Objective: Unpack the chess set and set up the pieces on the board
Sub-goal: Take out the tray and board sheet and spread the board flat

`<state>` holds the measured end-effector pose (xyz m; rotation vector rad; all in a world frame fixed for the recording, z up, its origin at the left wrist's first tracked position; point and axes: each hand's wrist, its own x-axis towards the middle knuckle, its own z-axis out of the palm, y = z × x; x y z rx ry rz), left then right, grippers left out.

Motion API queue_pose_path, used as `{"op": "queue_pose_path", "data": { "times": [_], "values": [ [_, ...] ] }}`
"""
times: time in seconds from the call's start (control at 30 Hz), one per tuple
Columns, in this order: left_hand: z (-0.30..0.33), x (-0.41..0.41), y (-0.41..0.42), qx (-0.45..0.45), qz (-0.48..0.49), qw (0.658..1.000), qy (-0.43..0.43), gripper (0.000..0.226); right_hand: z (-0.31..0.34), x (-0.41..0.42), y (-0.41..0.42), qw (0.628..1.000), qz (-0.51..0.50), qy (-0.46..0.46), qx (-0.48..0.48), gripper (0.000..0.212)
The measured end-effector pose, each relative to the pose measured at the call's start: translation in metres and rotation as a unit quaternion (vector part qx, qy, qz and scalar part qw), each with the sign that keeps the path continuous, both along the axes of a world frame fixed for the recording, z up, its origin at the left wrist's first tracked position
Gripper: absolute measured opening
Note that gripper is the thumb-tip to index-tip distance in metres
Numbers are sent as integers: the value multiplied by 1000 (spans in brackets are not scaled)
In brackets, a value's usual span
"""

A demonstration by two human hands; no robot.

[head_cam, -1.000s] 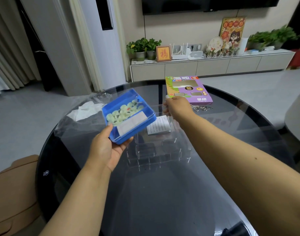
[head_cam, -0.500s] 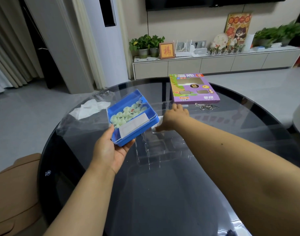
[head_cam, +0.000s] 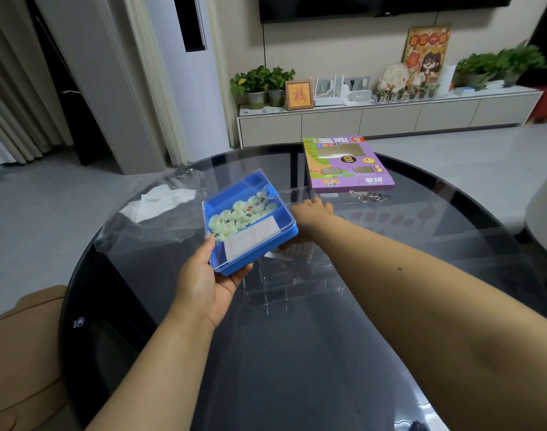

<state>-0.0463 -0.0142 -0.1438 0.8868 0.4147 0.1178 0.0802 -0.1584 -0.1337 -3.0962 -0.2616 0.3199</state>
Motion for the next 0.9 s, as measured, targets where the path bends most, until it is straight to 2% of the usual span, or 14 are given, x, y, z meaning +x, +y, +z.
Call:
{"op": "queue_pose_path", "data": {
  "times": [0.07, 0.13, 0.17, 0.23, 0.3, 0.33, 0.37, 0.43, 0.53, 0.63, 0.7, 0.83, 0.9],
  "values": [
    [-1, 0, 0, -2, -3, 1000, -2, 21, 0, 1, -5, 999, -5, -11, 38, 53],
    [-1, -1, 0, -2, -5, 1000, -4, 22, 6, 3, -12, 987, -30, -5, 158, 29],
    [-2, -1, 0, -2, -6, 1000, -6, 22, 9, 5, -17, 965, -51, 4, 256, 20],
    [-2, -1, -1, 0, -5, 1000, -9, 21, 20, 8, -32, 884, -105, -6, 456, 9],
    [-3, -1, -1, 0, -4, 1000, -12, 21, 30, 12, -53, 812, -157, -81, 556, 13],
    [-3, 0, -1, -1, -4, 1000, -14, 20, 33, 15, -65, 792, -177, -124, 571, 13],
    [-4, 0, -2, -1, -5, 1000, -14, 20, 35, 18, -76, 781, -195, -160, 571, 11],
    [-5, 1, -2, -1, -6, 1000, -15, 20, 34, 28, -99, 790, -220, -200, 536, 13],
    [-6, 3, -2, 1, -8, 1000, -17, 21, 21, 36, -122, 853, -237, -190, 425, 13],
    [-7, 4, -2, 4, -8, 1000, -18, 21, -2, 39, -122, 900, -195, -153, 360, 16],
    [-7, 3, -3, 7, -10, 1000, -20, 21, -13, 36, -118, 925, -160, -146, 313, 21],
    [-8, 2, -2, 12, -8, 1000, -20, 21, -16, 23, -117, 953, -124, -233, 150, 27],
    [-9, 2, -2, 18, -10, 1000, -23, 21, -12, 15, -118, 969, -129, -199, 67, 26]
  ]
}}
